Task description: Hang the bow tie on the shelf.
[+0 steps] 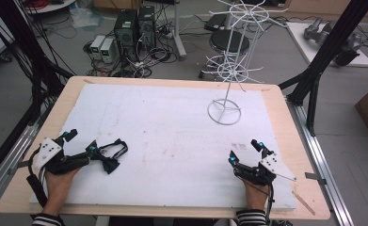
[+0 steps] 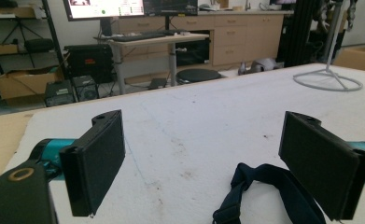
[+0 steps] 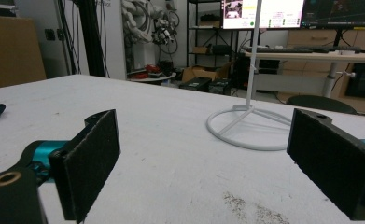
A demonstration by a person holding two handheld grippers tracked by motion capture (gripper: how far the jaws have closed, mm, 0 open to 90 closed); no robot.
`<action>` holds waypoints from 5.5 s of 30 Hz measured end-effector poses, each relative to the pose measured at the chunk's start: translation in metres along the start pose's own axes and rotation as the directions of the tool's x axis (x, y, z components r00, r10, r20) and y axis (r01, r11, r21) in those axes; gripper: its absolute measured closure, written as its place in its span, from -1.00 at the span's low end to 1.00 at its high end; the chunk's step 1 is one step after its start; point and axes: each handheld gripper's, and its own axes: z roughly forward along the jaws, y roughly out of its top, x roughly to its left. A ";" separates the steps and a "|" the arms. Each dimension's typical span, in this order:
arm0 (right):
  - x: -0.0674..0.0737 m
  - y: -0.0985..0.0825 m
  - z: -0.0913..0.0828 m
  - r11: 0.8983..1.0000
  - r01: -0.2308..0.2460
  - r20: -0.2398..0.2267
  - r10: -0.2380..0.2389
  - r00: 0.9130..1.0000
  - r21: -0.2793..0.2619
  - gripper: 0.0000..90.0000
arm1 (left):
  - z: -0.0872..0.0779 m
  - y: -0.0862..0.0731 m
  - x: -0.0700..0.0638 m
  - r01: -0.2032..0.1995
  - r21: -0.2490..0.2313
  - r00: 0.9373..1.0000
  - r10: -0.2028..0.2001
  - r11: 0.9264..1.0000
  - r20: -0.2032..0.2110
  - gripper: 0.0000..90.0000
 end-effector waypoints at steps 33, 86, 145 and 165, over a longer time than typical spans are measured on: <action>0.000 0.000 0.000 1.000 0.000 0.000 0.000 1.000 -0.008 -0.81 | 0.046 0.046 -0.006 -0.249 0.571 0.966 0.163 0.782 0.198 -0.53; -0.001 0.000 -0.001 1.000 0.001 0.001 -0.001 1.000 -0.013 -0.81 | 0.082 0.043 -0.023 -0.292 0.780 0.954 0.107 0.553 0.281 0.85; -0.001 0.000 -0.001 1.000 -0.003 -0.001 0.003 1.000 -0.014 -0.81 | 0.093 0.138 -0.121 -0.208 0.318 0.873 0.028 0.925 0.488 0.87; -0.001 0.000 -0.001 1.000 -0.005 -0.002 0.005 1.000 -0.015 -0.81 | 0.137 0.148 -0.137 -0.141 0.230 0.833 -0.010 0.963 0.553 0.90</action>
